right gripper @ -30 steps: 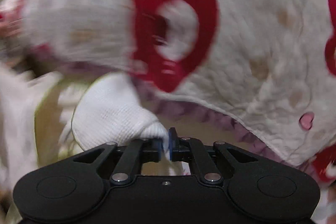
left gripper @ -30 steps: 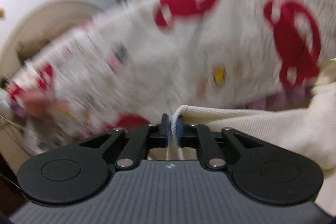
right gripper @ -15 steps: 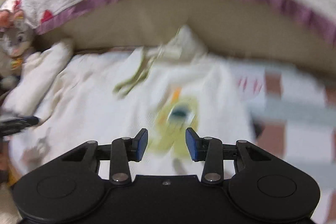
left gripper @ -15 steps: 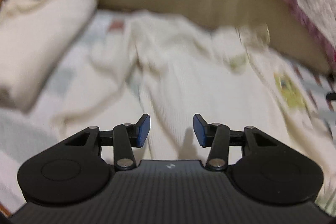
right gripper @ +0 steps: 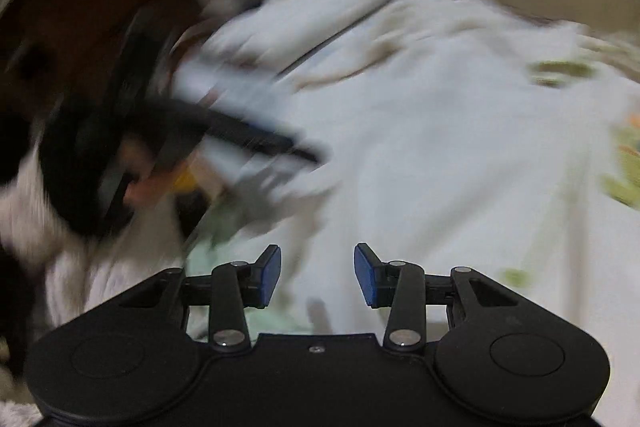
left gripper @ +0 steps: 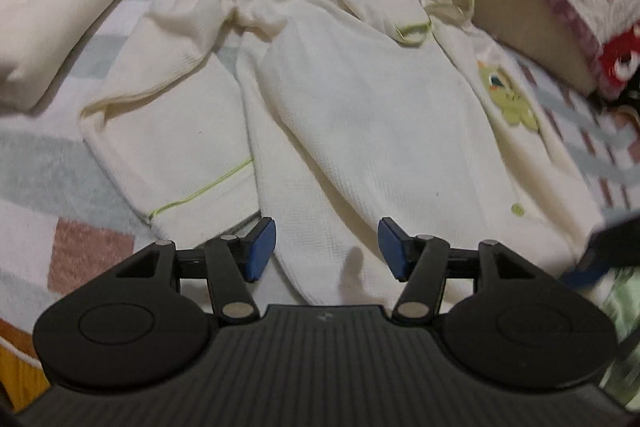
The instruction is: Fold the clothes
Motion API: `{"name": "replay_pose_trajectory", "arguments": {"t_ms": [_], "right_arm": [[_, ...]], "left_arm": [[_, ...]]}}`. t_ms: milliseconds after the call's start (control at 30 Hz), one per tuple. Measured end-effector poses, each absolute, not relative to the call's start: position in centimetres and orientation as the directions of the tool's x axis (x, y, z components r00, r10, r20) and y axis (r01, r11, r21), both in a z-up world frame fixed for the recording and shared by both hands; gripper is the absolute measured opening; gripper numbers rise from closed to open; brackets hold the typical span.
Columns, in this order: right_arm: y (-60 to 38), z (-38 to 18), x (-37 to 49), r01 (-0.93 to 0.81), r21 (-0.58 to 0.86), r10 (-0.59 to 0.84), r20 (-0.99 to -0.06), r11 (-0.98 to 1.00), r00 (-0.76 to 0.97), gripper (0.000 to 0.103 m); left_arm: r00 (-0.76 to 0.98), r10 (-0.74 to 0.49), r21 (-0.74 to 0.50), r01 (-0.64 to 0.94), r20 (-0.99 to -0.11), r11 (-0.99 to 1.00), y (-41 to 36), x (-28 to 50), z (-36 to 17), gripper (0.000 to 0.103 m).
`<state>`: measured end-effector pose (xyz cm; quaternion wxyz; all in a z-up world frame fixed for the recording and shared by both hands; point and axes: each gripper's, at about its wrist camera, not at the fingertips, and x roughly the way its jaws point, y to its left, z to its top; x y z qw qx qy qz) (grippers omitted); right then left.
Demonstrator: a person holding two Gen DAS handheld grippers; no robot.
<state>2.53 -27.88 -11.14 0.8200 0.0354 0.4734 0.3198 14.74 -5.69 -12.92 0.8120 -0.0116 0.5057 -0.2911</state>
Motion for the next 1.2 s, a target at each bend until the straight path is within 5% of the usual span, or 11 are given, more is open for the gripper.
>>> {"name": "replay_pose_trajectory", "arguments": {"t_ms": [200, 267, 533, 733, 767, 800, 833, 900, 1067, 1200], "right_arm": [[-21.4, -15.1, 2.8, -0.649, 0.130, 0.425, -0.846, 0.749, 0.322, 0.043], [-22.1, -14.8, 3.2, -0.619, 0.138, 0.444, -0.814, 0.773, 0.374, 0.003], [-29.3, -8.1, 5.9, -0.360, 0.359, 0.508, -0.643, 0.861, 0.572, 0.003], [-30.2, -6.1, 6.3, -0.364, 0.399, 0.540, -0.597, 0.842, 0.594, 0.004], [-29.9, -5.8, 6.3, -0.377, 0.405, 0.553, -0.586, 0.833, 0.592, 0.004], [-29.6, -5.4, 6.4, -0.399, 0.416, 0.576, -0.567, 0.817, 0.589, 0.004], [-29.4, -5.0, 6.4, -0.423, 0.428, 0.602, -0.544, 0.798, 0.585, 0.004], [-29.4, -4.2, 6.0, -0.454, 0.424, 0.621, -0.530, 0.784, 0.577, 0.005], [-34.3, -4.4, 1.7, -0.309, 0.408, 0.510, -0.627, 0.859, 0.589, 0.032], [-39.1, -7.5, -3.1, -0.112, 0.321, 0.330, -0.782, 0.940, 0.528, 0.032]], "left_arm": [[0.385, -0.512, -0.325, 0.454, -0.768, 0.830, -4.4, 14.3, -12.0, 0.055], [0.402, -0.575, -0.365, 0.487, -0.713, 0.793, -3.7, 13.9, -10.9, 0.055], [0.293, -0.775, -0.410, 0.715, -0.559, 0.566, -4.4, 10.2, -7.7, 0.057], [0.298, -0.728, -0.285, 0.778, -0.617, 0.560, -8.5, 9.1, -8.3, 0.063], [0.332, -0.700, -0.256, 0.763, -0.633, 0.594, -9.0, 9.3, -8.7, 0.055], [0.373, -0.670, -0.222, 0.746, -0.641, 0.628, -9.0, 9.4, -8.8, 0.035], [0.410, -0.646, -0.190, 0.732, -0.643, 0.654, -8.7, 9.5, -8.6, 0.004], [0.499, -0.601, -0.166, 0.667, -0.625, 0.726, -6.5, 9.2, -7.3, 0.002], [0.589, -0.444, -0.260, 0.373, -0.676, 0.891, 2.0, 7.8, -6.4, 0.002], [0.545, -0.381, -0.231, 0.324, -0.747, 0.917, 3.1, 7.8, -7.5, 0.002]]}}
